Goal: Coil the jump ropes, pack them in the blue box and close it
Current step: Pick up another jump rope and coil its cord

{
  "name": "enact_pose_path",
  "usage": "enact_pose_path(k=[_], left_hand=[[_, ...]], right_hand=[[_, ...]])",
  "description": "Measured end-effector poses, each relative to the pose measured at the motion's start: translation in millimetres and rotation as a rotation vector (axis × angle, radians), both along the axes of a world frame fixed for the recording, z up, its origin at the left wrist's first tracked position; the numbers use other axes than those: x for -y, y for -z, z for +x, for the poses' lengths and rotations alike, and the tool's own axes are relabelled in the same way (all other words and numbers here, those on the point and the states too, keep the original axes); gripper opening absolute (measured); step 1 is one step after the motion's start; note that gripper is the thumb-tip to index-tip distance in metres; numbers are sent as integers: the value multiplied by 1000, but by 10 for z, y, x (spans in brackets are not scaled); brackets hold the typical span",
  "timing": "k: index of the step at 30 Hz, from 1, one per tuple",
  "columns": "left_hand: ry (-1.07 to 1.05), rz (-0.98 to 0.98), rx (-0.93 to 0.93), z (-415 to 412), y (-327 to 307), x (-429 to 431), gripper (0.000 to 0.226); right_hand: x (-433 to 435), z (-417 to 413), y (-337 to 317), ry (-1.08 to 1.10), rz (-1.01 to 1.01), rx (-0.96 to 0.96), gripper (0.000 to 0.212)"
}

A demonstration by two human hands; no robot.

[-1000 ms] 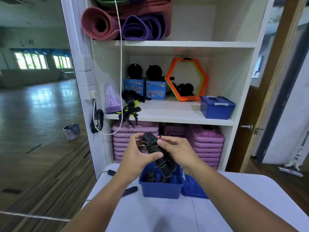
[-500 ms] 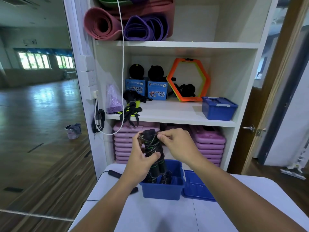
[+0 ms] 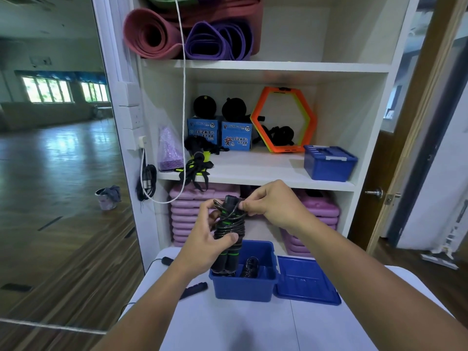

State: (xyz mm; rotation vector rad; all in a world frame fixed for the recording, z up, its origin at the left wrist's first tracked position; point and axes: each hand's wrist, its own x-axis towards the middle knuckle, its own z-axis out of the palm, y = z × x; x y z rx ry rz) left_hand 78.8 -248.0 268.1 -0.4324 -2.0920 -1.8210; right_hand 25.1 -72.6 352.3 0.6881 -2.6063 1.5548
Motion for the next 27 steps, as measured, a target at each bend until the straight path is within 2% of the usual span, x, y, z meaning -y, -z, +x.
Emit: enact_pose_path(k=[4, 8, 11, 17, 22, 27], left_hand=[[47, -1, -2, 0, -28, 66, 63], [111, 22, 7, -10, -30, 111, 68], [142, 71, 12, -13, -43, 137, 69], [209, 131, 40, -44, -33, 109, 64], [236, 150, 61, -54, -67, 129, 64], [292, 43, 79, -23, -97, 163, 65]], right_hand=[[-48, -18, 3, -111, -140, 184, 13], [-13, 22, 50, -133, -166, 148, 21], [-38, 30, 42, -166, -245, 166, 19], [-114, -4, -70, -182, -85, 86, 9], [-127, -29, -110, -156, -42, 20, 1], [-130, 25, -138, -217, -6, -61, 7]])
